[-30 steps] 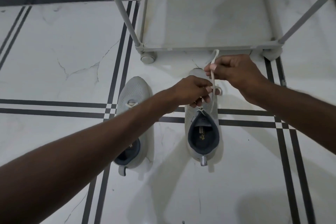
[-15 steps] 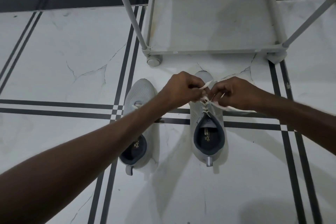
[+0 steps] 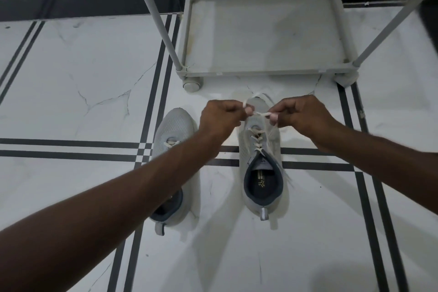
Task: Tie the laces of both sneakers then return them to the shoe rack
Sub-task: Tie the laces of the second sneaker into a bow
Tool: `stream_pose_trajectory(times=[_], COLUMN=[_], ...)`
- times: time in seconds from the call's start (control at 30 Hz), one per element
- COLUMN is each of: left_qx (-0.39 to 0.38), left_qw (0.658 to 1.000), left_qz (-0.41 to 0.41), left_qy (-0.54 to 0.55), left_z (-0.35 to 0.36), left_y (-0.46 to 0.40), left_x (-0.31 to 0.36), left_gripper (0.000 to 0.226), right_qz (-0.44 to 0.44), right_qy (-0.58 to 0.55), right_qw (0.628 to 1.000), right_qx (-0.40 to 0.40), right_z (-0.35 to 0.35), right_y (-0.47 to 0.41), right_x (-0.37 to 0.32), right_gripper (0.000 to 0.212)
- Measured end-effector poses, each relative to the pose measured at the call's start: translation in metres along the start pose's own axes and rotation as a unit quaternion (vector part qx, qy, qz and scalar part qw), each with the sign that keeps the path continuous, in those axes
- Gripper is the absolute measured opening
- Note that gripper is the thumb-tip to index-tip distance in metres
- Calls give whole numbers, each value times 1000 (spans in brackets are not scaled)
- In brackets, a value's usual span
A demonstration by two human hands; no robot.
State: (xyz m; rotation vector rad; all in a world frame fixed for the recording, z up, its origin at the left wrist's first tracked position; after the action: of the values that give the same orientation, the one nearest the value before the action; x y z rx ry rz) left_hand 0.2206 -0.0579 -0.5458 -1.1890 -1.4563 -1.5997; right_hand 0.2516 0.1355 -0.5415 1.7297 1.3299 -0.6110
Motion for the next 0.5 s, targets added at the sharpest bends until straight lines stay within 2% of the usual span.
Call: stream_pose_trajectory(times=[0.03, 0.07, 0.1, 0.17, 0.23, 0.3, 0.37, 0.43, 0.5], left_qx=[21, 49, 76, 104, 88, 53, 27, -10, -70], left_qw=[998, 993, 988, 976, 964, 961, 939, 916, 900], left_qz=[-43, -86, -126, -187, -213, -175, -71, 45, 87], left_qy=[35, 57, 53, -48, -131, -206, -335, -399, -421], left_z=[-7, -16, -26, -48, -58, -51, -32, -8, 14], left_y=[-1, -1, 0, 2, 3, 1, -1, -2, -1], left_x=[-4, -10, -16, -35, -54, -59, -45, -26, -22], left_gripper=[16, 18, 18, 16, 19, 25, 43, 63, 51], right_qz=[-16, -39, -59, -71, -39, -37, -46, -73, -115], right_qy=[45, 137, 259, 473, 551, 544, 452, 400, 391], right_qw=[999, 989, 964, 878, 831, 833, 888, 913, 913], right_qx=[22, 31, 29, -14, -64, -97, -72, -23, 5], right_z=[-6, -14, -22, -39, -49, -42, -30, -18, -3], right_y=[-1, -1, -2, 3, 11, 16, 16, 16, 20], right_x=[1, 2, 5, 19, 39, 47, 44, 38, 33], right_gripper=[6, 2, 5, 14, 18, 16, 7, 23, 33])
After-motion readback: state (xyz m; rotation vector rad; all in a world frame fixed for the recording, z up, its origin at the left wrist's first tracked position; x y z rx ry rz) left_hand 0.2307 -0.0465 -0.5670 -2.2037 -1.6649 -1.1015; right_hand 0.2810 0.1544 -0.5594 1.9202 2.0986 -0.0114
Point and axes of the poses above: each hand's wrist, its own y-axis away from the middle knuckle, its own z-axis out of the palm, x = y × z, the point moved 6 cm from there along -y, towards the middle knuckle, and after that the axes turned 11 degrees about y, right-handed, at the moved point
